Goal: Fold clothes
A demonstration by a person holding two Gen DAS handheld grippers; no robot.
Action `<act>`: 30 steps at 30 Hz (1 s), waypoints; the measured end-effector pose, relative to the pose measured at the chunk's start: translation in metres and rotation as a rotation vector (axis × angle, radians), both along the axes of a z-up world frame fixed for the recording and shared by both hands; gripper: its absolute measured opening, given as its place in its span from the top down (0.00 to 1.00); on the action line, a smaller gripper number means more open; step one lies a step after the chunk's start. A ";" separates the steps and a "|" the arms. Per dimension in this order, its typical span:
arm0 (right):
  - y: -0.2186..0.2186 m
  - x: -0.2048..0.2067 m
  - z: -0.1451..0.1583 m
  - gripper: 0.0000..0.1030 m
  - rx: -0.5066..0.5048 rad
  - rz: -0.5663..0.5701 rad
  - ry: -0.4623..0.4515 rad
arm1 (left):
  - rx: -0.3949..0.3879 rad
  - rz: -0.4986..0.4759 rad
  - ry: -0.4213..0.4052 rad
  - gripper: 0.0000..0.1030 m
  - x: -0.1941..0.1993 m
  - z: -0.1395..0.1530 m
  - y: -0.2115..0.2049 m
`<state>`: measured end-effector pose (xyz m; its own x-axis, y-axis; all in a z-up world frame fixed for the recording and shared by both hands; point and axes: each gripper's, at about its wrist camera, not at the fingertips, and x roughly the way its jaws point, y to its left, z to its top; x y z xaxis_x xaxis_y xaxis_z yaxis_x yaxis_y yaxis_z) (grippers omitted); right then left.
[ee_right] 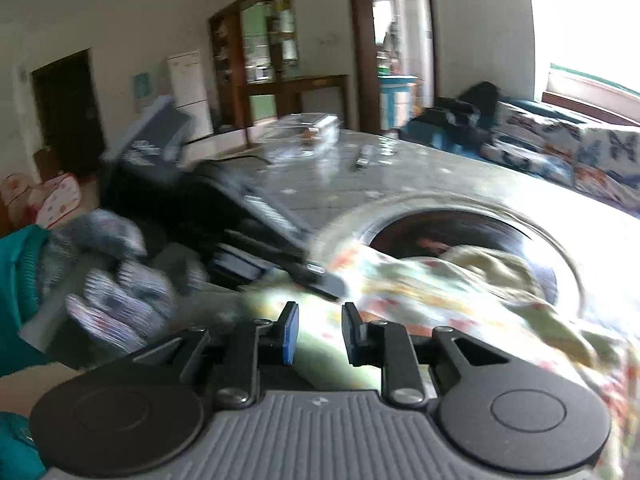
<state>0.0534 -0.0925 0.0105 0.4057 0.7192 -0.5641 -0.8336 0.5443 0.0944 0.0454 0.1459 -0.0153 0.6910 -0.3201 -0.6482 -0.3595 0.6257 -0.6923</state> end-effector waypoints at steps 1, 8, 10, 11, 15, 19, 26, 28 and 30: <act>-0.007 0.005 -0.002 0.79 -0.005 -0.033 0.003 | 0.001 -0.001 -0.001 0.87 0.000 0.000 0.000; -0.065 0.054 -0.018 0.79 -0.027 -0.292 0.049 | 0.027 -0.008 -0.003 0.87 0.000 0.002 -0.003; -0.077 0.069 -0.024 0.78 -0.041 -0.351 0.054 | 0.035 -0.011 -0.003 0.87 0.000 0.002 -0.004; -0.081 0.073 -0.026 0.78 -0.053 -0.373 0.053 | 0.038 -0.012 -0.004 0.87 0.000 0.002 -0.004; -0.100 0.090 -0.034 0.78 -0.091 -0.454 0.047 | 0.054 -0.019 -0.003 0.87 0.000 0.004 -0.005; -0.117 0.099 -0.030 0.63 -0.080 -0.520 0.012 | 0.070 -0.027 -0.001 0.87 0.002 0.006 -0.006; -0.131 0.123 -0.040 0.53 -0.051 -0.570 0.075 | 0.098 -0.038 -0.003 0.87 0.004 0.007 -0.009; -0.130 0.123 -0.043 0.51 -0.040 -0.572 0.080 | 0.104 -0.040 -0.003 0.87 0.004 0.007 -0.009; -0.126 0.121 -0.043 0.50 -0.038 -0.569 0.072 | 0.110 -0.040 -0.003 0.86 0.005 0.007 -0.009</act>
<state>0.1745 -0.2185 -0.0326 0.6826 0.3771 -0.6260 -0.4003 0.9096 0.1114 0.0503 0.1368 -0.0078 0.6808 -0.2750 -0.6789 -0.3305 0.7118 -0.6198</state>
